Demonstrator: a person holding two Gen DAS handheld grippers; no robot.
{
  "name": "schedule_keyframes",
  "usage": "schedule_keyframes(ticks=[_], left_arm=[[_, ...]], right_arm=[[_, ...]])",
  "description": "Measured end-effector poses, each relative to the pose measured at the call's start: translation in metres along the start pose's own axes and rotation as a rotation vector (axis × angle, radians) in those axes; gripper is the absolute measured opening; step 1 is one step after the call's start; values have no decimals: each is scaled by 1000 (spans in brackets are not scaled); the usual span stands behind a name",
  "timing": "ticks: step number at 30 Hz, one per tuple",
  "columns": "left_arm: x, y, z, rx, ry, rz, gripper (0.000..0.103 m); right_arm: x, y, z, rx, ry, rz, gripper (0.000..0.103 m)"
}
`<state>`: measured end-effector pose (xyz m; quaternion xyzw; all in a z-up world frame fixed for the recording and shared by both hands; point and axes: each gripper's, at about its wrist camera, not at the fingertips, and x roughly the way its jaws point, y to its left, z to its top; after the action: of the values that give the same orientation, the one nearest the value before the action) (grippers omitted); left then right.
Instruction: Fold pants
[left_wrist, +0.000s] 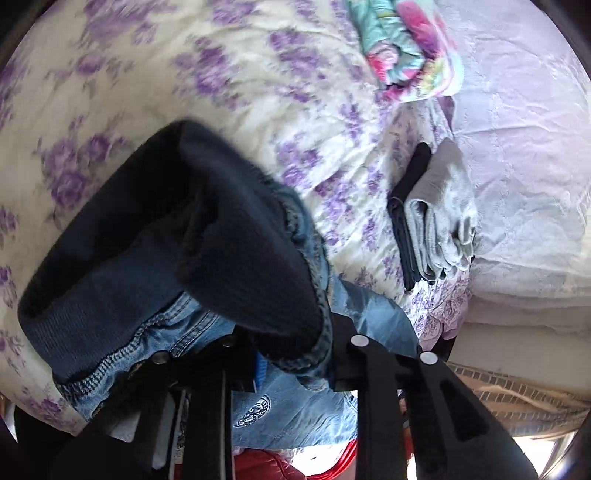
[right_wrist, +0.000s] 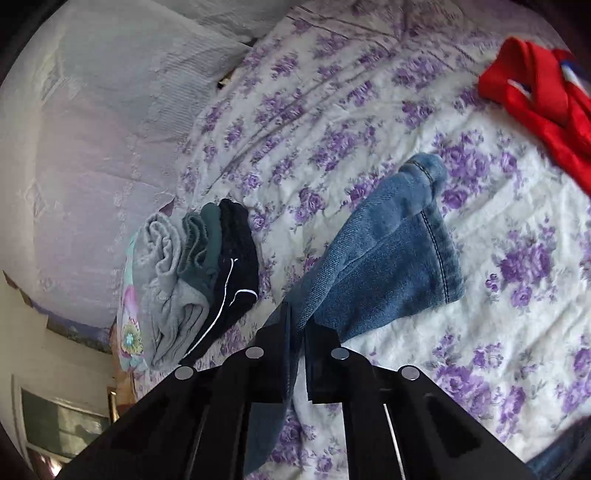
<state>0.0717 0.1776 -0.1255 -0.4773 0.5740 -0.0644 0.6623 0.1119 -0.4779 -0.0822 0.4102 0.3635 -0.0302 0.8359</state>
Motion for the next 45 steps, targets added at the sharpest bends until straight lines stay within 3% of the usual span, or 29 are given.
schedule_keyframes(ticks=[3,7,12,14,19,22,24,25,26,27,29,31,32,33,39,42,45], left_arm=[[-12,-11,7,16,-14,-50,20],[-34,-25,12,21,-36,-134,20],[-74,-37,6,45,-59,-184,19],[-82,-37,2,51,-60,-182,19],[-64,-23,12,-21,-16,-176,18],[-37,-31,39,-26,-25,-145,18],[-6,-52,74,5,-34,-86,24],[4,-57,86,9,-32,-65,28],[20,-58,102,-30,-35,-26,33],[27,-55,107,-69,-35,-9,37],[31,-51,109,-89,-30,-39,40],[22,-51,101,-18,-20,-67,47],[12,-48,94,23,-39,-29,64],[4,-43,90,37,-55,-9,71],[-36,3,75,1,-48,-55,71],[-44,-5,61,56,-26,-97,71],[-21,-37,49,164,52,-125,71]], right_arm=[[-50,7,-20,-69,-31,9,5],[-123,5,-48,-69,-51,36,5],[-197,0,-82,-7,-25,66,5],[-209,-6,-90,36,-2,63,5],[-172,-34,-91,172,93,25,6],[-106,-39,-57,183,162,-1,5],[-57,-36,-21,166,155,-37,10],[-41,-32,-5,161,127,-57,20],[-31,-29,8,170,99,-69,45],[-26,-24,17,186,72,-61,53],[-30,-13,24,165,38,-5,53],[-37,-6,18,83,33,-21,56],[-41,-7,12,49,36,-44,58],[-43,-14,4,31,46,-76,58],[-57,-88,-40,202,98,-140,58],[-56,-107,-45,283,93,-137,58],[-39,-118,-44,342,113,-133,58]])
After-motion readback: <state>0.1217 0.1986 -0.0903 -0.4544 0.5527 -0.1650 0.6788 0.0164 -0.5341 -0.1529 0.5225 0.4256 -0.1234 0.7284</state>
